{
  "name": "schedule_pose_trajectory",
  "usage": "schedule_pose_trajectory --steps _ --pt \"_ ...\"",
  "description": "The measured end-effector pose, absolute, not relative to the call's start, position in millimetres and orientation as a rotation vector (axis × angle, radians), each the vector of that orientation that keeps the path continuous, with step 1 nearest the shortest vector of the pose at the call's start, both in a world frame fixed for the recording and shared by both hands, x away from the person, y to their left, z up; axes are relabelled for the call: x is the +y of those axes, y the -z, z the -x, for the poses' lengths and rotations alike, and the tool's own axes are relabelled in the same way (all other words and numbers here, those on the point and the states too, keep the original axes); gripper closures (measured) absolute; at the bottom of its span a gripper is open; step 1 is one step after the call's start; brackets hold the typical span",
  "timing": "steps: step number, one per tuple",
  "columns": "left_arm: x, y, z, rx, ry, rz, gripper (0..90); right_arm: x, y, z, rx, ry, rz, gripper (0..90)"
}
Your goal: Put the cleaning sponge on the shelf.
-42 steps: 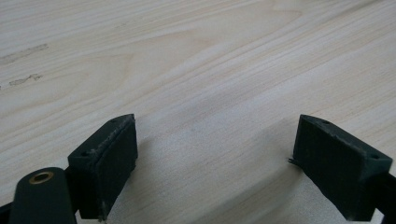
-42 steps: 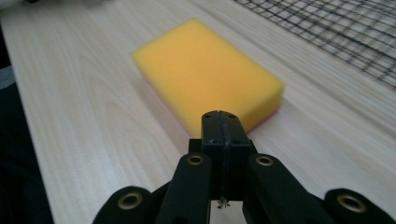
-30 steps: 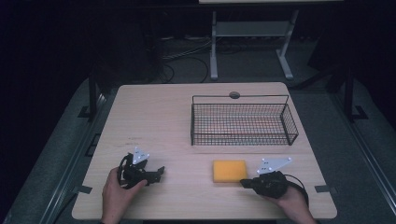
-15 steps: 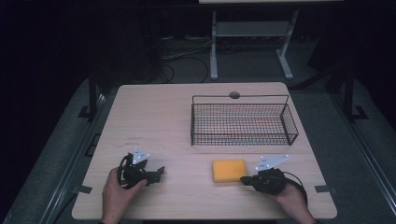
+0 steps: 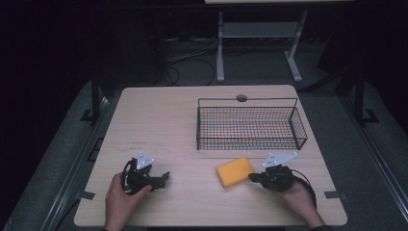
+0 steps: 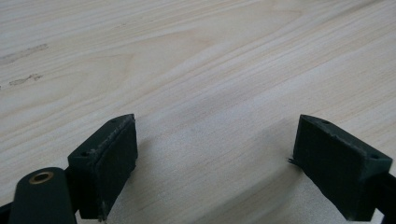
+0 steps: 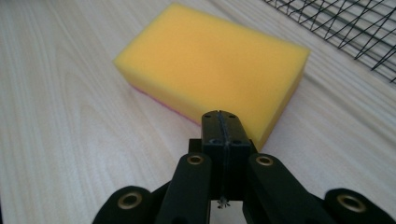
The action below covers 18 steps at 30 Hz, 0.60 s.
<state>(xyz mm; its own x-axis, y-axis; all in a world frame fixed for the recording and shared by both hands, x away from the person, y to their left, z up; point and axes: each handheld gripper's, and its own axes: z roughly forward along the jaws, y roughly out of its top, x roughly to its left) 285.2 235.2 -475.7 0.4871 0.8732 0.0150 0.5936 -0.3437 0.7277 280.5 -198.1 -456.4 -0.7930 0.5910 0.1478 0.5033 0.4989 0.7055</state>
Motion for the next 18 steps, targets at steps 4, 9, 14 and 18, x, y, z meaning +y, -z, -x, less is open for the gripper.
schedule_pose_trajectory --steps 4,9,14,18 --pt "235.3 475.7 -285.2 1.204 -0.538 -2.067 13.0 -197.8 457.2 -285.5 2.616 -1.165 -0.966 89.5" --pt "235.3 475.7 -285.2 1.204 -0.538 -2.067 13.0 -195.3 456.4 -295.6 2.599 -1.144 -0.978 89.5" --pt "235.3 475.7 -285.2 1.204 -0.538 -2.066 13.1 -194.1 456.4 -303.5 2.585 -1.135 -0.990 89.5" --pt "235.2 475.8 -285.2 1.204 -0.538 -2.066 13.0 -194.1 456.1 -307.8 2.581 -1.139 -0.996 89.5"
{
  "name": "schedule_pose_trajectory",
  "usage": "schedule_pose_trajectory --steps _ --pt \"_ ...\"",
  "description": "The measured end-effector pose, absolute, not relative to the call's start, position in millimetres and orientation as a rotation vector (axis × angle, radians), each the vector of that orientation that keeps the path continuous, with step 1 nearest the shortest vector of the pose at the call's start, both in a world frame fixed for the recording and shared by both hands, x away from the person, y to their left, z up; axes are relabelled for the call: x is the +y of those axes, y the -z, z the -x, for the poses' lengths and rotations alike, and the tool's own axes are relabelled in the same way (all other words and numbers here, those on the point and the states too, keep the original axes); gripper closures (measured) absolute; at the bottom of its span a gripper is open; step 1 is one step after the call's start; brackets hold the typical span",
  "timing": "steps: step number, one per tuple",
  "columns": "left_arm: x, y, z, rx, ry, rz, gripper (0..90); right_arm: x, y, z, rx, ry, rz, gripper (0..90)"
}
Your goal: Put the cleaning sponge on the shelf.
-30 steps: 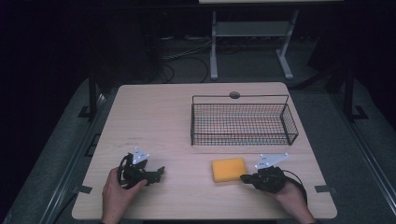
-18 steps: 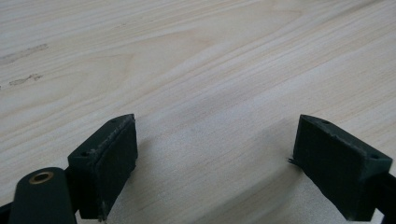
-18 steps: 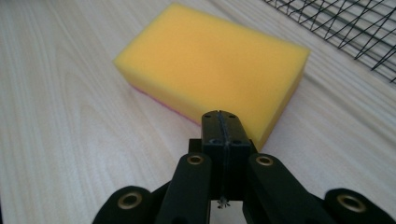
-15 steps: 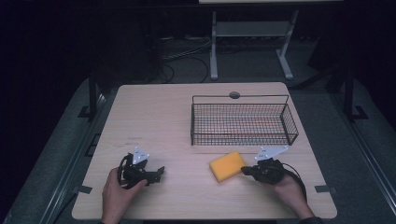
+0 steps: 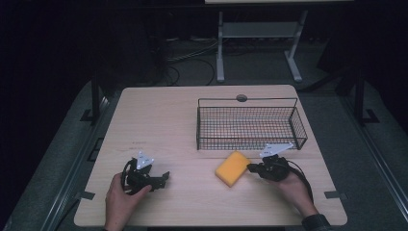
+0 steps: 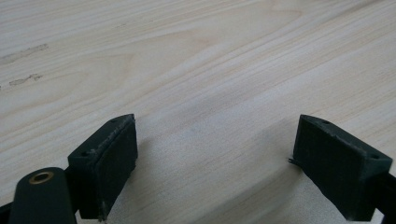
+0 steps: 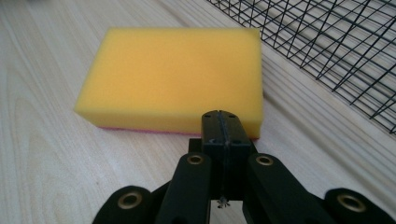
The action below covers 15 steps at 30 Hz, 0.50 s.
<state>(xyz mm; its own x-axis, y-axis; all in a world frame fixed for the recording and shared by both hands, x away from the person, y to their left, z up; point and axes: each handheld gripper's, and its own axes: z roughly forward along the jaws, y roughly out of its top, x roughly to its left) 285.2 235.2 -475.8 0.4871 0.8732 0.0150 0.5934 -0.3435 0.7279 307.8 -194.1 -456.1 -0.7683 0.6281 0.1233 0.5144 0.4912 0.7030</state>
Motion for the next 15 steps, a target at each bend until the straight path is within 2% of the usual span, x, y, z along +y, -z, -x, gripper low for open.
schedule_pose_trajectory --steps 8,15 --pt "235.0 475.8 -285.1 1.207 -0.535 -2.064 13.0 -189.2 441.5 -307.0 2.597 -1.195 -1.009 89.5" --pt "235.1 475.8 -285.1 1.207 -0.535 -2.064 13.0 -168.7 431.8 -310.8 2.629 -1.201 -0.957 89.5"
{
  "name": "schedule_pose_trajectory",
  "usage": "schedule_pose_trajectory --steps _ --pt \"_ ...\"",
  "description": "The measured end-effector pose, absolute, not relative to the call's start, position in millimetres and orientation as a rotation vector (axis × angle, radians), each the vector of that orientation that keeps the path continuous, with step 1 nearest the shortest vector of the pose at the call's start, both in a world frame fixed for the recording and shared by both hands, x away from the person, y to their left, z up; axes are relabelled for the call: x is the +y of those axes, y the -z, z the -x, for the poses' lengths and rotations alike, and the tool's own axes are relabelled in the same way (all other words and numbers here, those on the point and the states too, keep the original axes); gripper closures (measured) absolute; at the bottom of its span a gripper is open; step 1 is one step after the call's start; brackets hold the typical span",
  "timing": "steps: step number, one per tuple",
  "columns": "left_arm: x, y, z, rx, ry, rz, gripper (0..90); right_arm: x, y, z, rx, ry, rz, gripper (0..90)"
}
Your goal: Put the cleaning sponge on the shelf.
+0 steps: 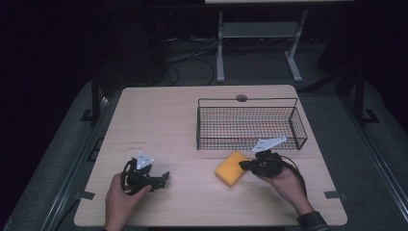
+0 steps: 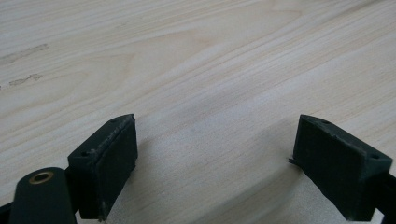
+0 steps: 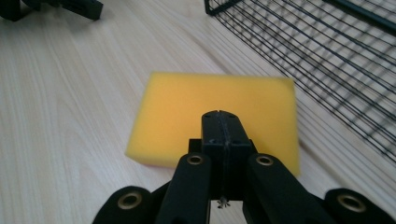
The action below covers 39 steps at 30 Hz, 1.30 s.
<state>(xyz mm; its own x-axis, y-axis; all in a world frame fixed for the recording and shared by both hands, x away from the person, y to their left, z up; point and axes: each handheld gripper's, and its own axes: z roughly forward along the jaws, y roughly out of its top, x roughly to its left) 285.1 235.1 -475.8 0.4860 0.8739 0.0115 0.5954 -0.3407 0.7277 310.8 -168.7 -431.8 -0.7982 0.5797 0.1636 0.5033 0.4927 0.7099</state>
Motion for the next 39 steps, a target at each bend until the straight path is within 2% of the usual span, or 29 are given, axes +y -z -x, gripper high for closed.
schedule_pose_trajectory --steps 21,39 --pt "235.0 475.9 -285.2 1.208 -0.537 -2.061 13.1 -87.5 431.3 -326.8 2.737 -1.213 -0.813 89.5" --pt "235.2 475.7 -285.2 1.206 -0.536 -2.065 13.1 -82.9 441.6 -329.7 2.773 -1.151 -0.843 89.5"
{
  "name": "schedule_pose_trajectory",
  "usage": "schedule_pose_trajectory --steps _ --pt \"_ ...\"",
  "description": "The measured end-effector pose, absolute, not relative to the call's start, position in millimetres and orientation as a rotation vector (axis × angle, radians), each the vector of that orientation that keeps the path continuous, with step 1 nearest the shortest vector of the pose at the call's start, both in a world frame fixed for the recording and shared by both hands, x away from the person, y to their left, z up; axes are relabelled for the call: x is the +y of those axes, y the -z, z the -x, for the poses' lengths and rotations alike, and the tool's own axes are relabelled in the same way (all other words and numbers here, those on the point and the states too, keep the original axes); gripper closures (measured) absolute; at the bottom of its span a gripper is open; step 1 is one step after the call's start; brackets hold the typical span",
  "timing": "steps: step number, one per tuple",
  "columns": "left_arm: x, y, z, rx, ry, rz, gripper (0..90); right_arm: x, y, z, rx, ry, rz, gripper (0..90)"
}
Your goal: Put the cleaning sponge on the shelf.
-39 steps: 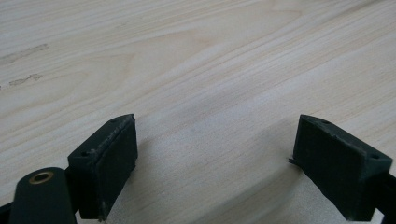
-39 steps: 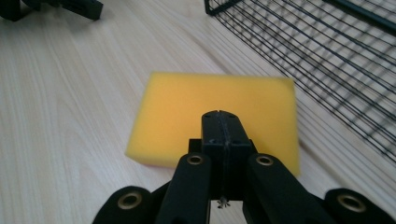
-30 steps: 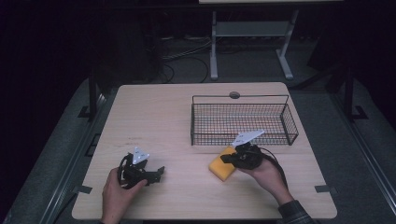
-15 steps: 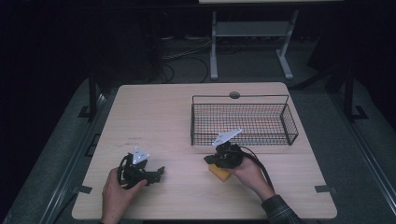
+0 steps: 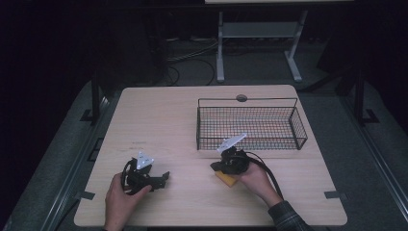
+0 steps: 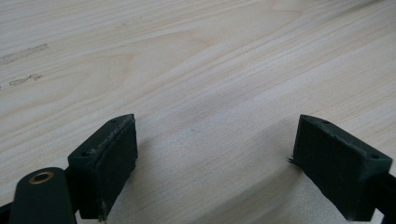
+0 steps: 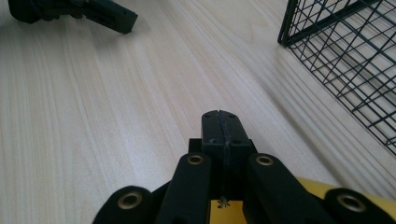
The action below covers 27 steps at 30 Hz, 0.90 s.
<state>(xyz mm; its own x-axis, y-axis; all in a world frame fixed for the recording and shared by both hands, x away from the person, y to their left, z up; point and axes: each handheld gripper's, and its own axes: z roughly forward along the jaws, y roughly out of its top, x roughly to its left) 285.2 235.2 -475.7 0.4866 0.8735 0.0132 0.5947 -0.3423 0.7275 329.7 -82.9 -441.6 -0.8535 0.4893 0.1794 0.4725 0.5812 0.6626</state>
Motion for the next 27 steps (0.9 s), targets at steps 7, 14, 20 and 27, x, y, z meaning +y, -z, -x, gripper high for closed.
schedule_pose_trajectory --steps 7,14,20,27 --pt "235.0 475.7 -285.1 1.208 -0.534 -2.064 13.1 -87.4 442.1 -328.0 2.775 -1.150 -0.847 89.5" --pt "234.9 476.0 -285.1 1.209 -0.536 -2.060 13.0 -93.1 439.9 -321.9 2.777 -1.129 -0.852 89.5" --pt "234.9 475.9 -285.1 1.209 -0.535 -2.060 13.0 -103.6 439.8 -314.8 2.782 -1.122 -0.875 89.5" --pt "235.1 475.8 -285.1 1.207 -0.535 -2.064 13.1 -120.4 440.1 -304.7 2.780 -1.107 -0.912 89.5"
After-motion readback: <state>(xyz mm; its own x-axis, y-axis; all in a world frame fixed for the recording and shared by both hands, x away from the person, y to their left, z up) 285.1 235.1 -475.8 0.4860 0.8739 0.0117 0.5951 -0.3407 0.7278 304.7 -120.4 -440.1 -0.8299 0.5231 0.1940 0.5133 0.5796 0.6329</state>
